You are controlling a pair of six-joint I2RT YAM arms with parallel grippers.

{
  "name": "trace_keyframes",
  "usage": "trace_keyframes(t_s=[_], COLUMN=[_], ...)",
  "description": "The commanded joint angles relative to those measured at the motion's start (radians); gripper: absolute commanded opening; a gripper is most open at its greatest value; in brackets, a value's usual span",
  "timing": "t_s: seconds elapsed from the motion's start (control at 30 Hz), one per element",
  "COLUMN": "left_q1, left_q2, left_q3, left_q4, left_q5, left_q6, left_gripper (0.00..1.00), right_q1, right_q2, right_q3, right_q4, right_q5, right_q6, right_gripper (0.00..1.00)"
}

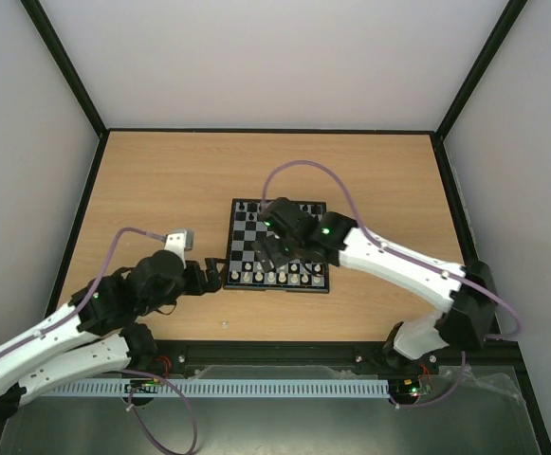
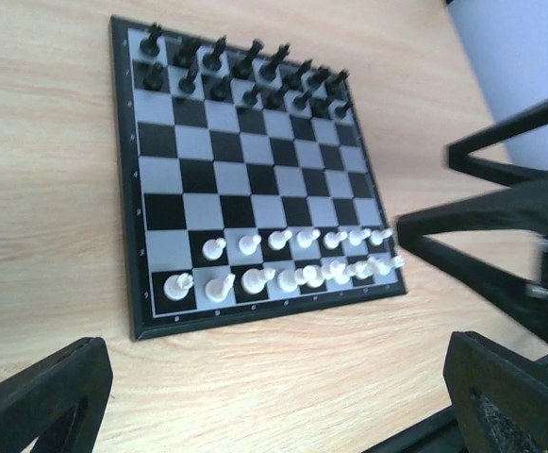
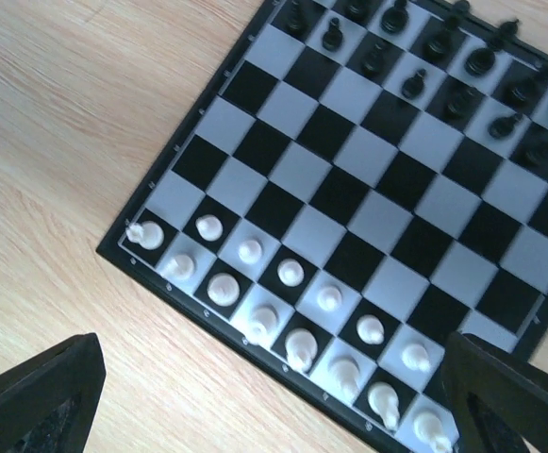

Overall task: Set up the chess pieces on the board
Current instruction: Pick up the chess piece at the center of the board.

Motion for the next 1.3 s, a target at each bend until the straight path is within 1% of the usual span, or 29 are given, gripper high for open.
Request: trace_keyframes(t_s=[0.0,0.17,0.3,0.4,0.5,0.6,0.83,0.9,0.97,1.03,1.2,1.27], left_q1=[0.003,0.003,-0.003,-0.026,-0.064,-0.109,-0.210,-0.220,-0.224,-0.226,-0.234,-0.235], left_q2=[0.119,0.278,0.365,0.392,0.407,0.443,0.603,0.644,0.674,0.697,0.721,0.722], left_q3=[0.038,-0.013,-0.065,-0.103,-0.118,-0.132,-0.108,-0.105,-0.100,-0.092,-0.057,-0.053], left_q4=[-0.096,-0.086,-0.095,-0.111,-0.136,-0.120,-0.054,-0.046,-0.035,-0.023,-0.041,-0.041], left_q5=[0.058,0.194,0.265,0.309,0.317,0.322,0.264,0.251,0.242,0.236,0.199,0.191], left_q6=[0.002,-0.003,-0.037,-0.087,-0.142,-0.192,-0.245,-0.247,-0.244,-0.242,-0.238,-0.238], left_gripper=[0.99,0.99,0.99,0.99,0.99,0.98,0.84,0.81,0.74,0.69,0.62,0.57], right_q1=[-0.016,-0.037,-0.038,-0.037,-0.037,-0.037,-0.037,-0.037,-0.037,-0.037,-0.038,-0.038], right_q2=[-0.153,-0.328,-0.413,-0.444,-0.457,-0.471,-0.499,-0.504,-0.511,-0.515,-0.515,-0.515], right_q3=[-0.154,-0.323,-0.397,-0.442,-0.463,-0.472,-0.488,-0.493,-0.496,-0.497,-0.501,-0.500], right_q4=[0.045,0.128,0.181,0.208,0.229,0.240,0.256,0.257,0.261,0.262,0.266,0.266], right_q5=[0.047,0.024,-0.021,-0.048,-0.090,-0.119,-0.173,-0.181,-0.188,-0.194,-0.204,-0.209], right_q6=[0.069,0.096,0.115,0.116,0.113,0.109,0.103,0.102,0.102,0.101,0.099,0.098], right_gripper=[0.99,0.99,0.99,0.99,0.98,0.99,1.00,0.99,0.98,0.97,0.94,0.94])
